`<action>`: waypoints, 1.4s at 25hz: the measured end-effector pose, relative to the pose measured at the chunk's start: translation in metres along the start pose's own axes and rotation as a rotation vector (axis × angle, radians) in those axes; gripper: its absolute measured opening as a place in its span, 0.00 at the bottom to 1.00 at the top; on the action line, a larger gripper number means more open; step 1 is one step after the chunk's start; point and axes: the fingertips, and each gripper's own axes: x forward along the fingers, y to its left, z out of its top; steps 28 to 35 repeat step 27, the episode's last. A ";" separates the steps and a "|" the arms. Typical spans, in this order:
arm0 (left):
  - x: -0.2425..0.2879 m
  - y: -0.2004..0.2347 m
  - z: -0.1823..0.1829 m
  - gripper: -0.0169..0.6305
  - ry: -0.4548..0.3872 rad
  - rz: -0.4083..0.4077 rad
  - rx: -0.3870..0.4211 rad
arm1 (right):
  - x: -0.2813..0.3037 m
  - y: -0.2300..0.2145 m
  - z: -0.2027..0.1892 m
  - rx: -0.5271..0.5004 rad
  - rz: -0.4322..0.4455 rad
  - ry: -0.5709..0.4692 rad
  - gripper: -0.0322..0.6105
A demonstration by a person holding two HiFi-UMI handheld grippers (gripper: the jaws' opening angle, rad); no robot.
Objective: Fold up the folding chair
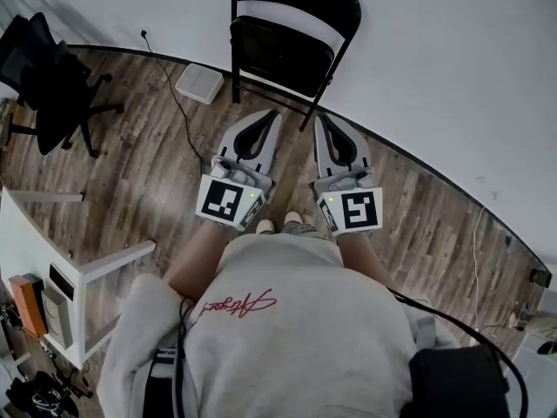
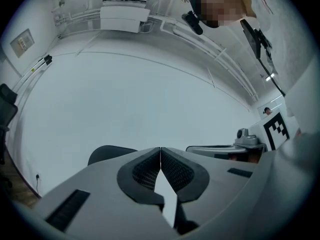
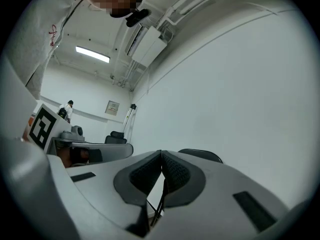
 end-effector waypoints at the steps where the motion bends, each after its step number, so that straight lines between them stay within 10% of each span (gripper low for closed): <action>1: -0.001 -0.003 0.001 0.05 -0.004 -0.001 -0.009 | -0.002 -0.002 0.001 0.001 -0.001 0.001 0.08; 35: -0.003 -0.015 0.010 0.05 0.011 -0.025 -0.007 | -0.017 0.013 0.018 -0.059 -0.001 -0.029 0.08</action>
